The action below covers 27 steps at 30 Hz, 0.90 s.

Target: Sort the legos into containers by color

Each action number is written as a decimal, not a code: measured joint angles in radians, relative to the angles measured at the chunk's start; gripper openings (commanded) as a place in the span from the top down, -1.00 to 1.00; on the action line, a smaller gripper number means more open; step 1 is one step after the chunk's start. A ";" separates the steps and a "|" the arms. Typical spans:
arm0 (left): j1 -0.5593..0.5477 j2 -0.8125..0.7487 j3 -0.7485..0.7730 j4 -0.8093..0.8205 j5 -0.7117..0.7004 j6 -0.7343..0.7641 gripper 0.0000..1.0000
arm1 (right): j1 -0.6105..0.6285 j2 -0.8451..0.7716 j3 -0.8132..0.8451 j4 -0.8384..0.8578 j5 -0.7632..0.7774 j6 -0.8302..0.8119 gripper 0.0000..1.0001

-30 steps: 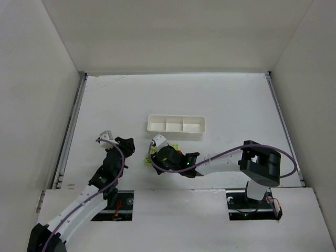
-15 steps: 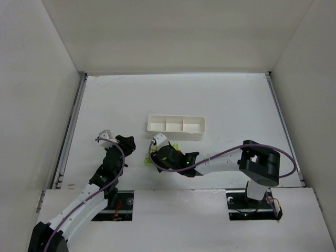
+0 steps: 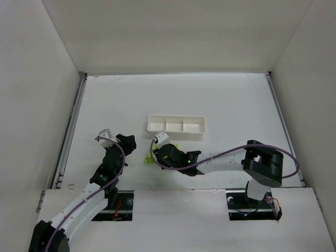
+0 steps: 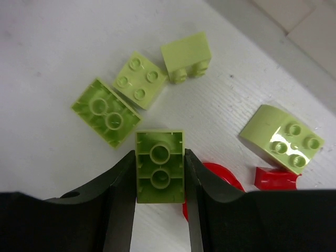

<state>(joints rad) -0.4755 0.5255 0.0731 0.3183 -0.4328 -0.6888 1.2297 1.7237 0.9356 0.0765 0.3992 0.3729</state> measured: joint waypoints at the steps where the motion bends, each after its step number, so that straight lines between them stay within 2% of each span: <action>1: 0.000 0.004 0.000 0.000 0.000 0.000 0.01 | -0.010 -0.060 -0.010 0.000 0.001 0.001 0.51; 5: 0.000 0.027 0.000 0.000 0.005 0.000 0.02 | -0.105 -0.203 -0.021 0.027 0.003 0.017 0.52; 9: -0.024 0.035 0.000 -0.002 0.006 0.004 0.08 | -0.237 -0.262 -0.036 0.048 0.031 0.035 0.51; 14: -0.142 0.034 0.031 -0.109 -0.004 0.008 0.11 | -0.426 -0.288 -0.079 0.037 0.084 0.077 0.50; 18: -0.265 0.032 0.097 -0.233 -0.045 -0.004 0.08 | -0.476 -0.256 -0.080 0.032 0.096 0.096 0.47; 22: -0.380 0.032 0.156 -0.350 -0.103 -0.032 -0.04 | -0.497 -0.210 -0.080 0.021 0.099 0.107 0.39; 27: -0.512 0.119 0.236 -0.489 -0.172 -0.089 -0.08 | -0.509 -0.170 -0.080 0.008 0.099 0.115 0.25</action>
<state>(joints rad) -0.9874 0.6449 0.3092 -0.1711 -0.6052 -0.7776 0.7204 1.5536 0.8555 0.0849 0.4980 0.4877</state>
